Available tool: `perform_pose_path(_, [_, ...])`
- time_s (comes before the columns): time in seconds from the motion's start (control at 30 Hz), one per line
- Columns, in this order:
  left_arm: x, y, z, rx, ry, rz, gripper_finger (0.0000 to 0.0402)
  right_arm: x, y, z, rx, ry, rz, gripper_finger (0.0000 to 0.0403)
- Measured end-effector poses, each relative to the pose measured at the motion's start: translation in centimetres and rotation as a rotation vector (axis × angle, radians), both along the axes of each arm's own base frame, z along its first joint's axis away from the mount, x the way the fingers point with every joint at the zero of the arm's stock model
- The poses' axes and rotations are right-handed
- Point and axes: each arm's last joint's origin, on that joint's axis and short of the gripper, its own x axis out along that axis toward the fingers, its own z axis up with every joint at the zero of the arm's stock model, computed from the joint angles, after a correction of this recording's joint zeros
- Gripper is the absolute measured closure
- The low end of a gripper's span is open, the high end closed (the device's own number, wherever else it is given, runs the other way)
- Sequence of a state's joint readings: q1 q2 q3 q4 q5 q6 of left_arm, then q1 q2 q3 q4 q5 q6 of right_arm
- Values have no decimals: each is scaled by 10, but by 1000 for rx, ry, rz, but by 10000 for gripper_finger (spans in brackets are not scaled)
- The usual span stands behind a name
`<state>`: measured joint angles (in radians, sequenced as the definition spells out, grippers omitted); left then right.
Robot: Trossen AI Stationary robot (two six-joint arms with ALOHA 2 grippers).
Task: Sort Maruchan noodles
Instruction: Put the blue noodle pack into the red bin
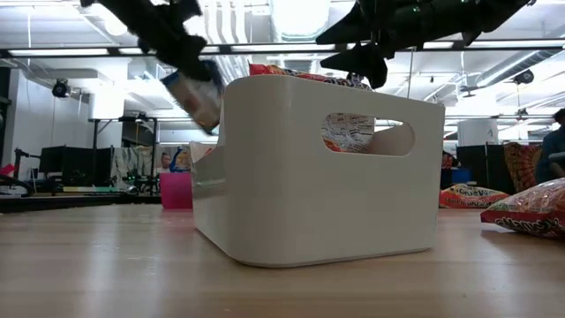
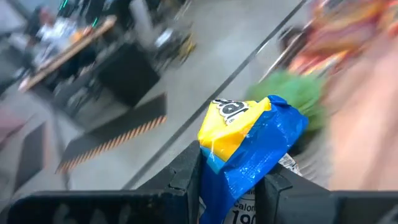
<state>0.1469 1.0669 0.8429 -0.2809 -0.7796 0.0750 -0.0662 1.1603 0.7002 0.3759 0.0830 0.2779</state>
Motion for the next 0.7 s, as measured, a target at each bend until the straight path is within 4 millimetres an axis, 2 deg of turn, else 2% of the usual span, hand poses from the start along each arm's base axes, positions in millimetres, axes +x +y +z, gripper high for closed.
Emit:
perform_pose_path(0.23, [-10,36,-15,-93,32,166,327,1,0,-1,3,3,0,177])
perform_pose_path(0.5, [-9,73,-40,-263,113,133,327,1,0,-2,24,4,-3,177])
perform_pose_path(0.7, [-1,80,-60,-299,282,18,327,3,1,-4,30,14,-1,177])
